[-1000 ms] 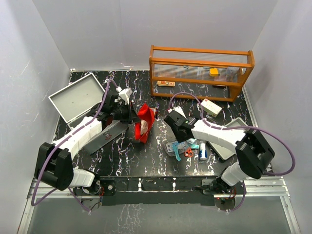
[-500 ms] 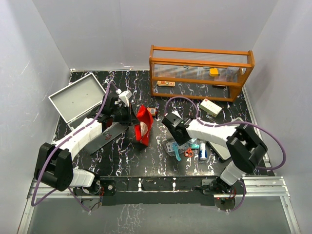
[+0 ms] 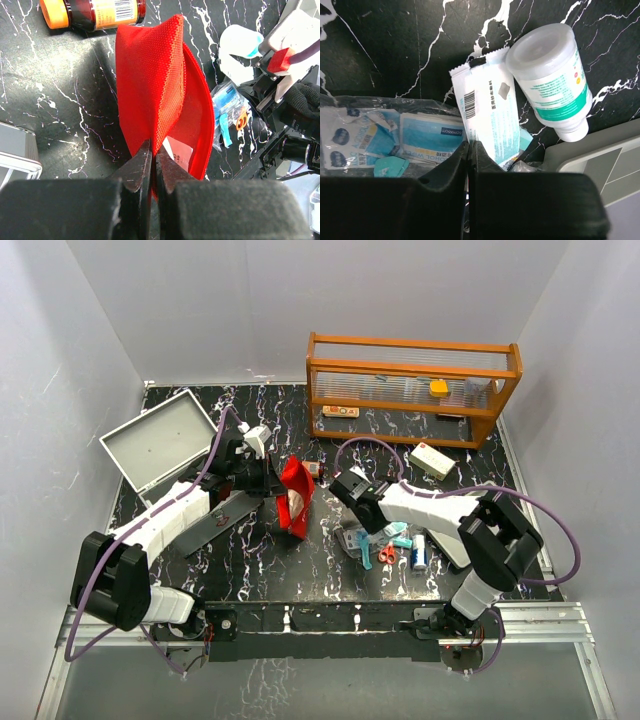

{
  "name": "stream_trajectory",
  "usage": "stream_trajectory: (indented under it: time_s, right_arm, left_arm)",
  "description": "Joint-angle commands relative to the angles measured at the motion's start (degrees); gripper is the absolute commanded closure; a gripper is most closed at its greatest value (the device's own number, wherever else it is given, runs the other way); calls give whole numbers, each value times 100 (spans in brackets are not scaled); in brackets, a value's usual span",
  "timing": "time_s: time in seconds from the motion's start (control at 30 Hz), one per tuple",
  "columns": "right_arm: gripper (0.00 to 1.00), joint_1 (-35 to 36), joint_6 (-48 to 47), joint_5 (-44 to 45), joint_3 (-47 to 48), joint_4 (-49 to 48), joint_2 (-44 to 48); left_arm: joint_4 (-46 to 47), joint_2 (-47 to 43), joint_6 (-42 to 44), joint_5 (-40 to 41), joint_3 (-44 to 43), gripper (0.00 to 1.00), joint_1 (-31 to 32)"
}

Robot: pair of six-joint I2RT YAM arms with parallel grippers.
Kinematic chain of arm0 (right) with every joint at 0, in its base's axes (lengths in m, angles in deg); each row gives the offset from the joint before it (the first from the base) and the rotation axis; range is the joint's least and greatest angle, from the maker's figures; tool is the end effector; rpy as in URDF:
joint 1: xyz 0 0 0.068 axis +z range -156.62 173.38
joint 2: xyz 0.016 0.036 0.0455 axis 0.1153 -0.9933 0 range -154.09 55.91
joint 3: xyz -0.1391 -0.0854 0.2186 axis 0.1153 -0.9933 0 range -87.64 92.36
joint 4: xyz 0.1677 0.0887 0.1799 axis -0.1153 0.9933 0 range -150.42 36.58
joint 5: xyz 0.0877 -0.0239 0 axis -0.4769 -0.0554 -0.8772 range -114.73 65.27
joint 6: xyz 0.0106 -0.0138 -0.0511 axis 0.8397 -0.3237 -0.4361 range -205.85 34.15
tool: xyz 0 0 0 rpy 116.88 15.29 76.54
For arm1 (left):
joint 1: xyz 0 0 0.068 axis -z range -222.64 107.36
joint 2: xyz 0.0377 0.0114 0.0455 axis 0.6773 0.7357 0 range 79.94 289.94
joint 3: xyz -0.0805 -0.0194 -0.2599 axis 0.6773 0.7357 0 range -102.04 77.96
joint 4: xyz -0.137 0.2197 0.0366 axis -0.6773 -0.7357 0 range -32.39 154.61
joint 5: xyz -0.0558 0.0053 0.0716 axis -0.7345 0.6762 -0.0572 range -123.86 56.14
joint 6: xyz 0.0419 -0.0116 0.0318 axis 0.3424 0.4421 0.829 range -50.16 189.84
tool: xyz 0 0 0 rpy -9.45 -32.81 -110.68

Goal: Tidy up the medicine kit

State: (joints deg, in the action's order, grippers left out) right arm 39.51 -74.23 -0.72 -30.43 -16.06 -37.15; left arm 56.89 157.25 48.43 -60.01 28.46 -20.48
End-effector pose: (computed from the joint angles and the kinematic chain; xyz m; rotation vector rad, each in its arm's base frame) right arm 0.2086 0.1961 0.1773 -0.7718 2.6549 -0.4005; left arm 0.2655 -0.1249 0.2482 0.2842 2.2534 -0.9170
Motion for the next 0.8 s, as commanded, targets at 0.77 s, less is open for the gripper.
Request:
stream_trajectory:
  time_s: [0.77]
  right_arm:
    - [100,36,1846,-1025,515,-1380,1778]
  left_arm:
    - [213,-15,-133,-178,-17,100,17]
